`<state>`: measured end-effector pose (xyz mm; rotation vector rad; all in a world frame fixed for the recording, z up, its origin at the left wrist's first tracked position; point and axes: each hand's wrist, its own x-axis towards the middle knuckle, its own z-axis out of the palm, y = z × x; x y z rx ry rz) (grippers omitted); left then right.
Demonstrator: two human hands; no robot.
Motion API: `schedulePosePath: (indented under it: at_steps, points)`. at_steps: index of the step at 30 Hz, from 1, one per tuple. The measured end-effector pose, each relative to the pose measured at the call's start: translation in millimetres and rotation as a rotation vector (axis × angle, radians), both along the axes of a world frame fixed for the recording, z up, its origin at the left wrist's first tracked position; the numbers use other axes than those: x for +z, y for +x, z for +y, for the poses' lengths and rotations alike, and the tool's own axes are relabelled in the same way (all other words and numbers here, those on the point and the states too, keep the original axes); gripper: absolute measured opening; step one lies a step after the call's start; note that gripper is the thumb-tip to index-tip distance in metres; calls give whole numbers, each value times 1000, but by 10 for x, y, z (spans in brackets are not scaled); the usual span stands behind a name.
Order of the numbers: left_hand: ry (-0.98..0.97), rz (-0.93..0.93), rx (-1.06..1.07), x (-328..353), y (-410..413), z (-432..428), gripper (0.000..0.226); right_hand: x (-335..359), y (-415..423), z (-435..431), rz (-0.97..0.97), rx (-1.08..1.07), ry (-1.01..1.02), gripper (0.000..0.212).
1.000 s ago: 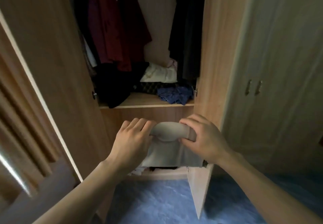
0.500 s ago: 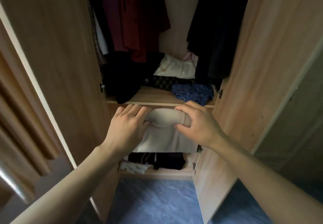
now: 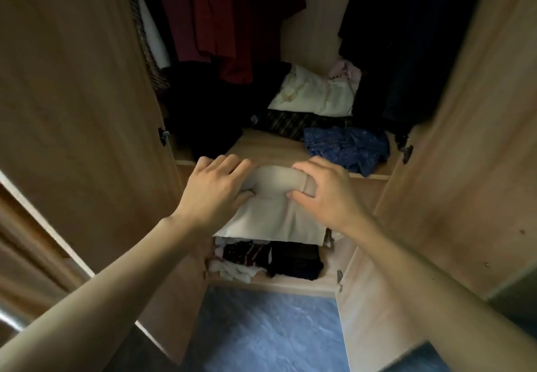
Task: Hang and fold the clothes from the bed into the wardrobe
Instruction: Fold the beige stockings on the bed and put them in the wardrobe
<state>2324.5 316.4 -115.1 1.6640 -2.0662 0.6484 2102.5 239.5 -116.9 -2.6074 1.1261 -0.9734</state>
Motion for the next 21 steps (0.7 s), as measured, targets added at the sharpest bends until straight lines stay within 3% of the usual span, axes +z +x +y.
schedulePosePath:
  at_steps: [14, 21]
  points:
    - [179, 48, 105, -700, 431, -1103, 42, -793, 530, -1330, 54, 100, 238, 46]
    - [315, 192, 94, -1846, 764, -1628, 42, -1877, 884, -1787, 95, 43, 326, 42]
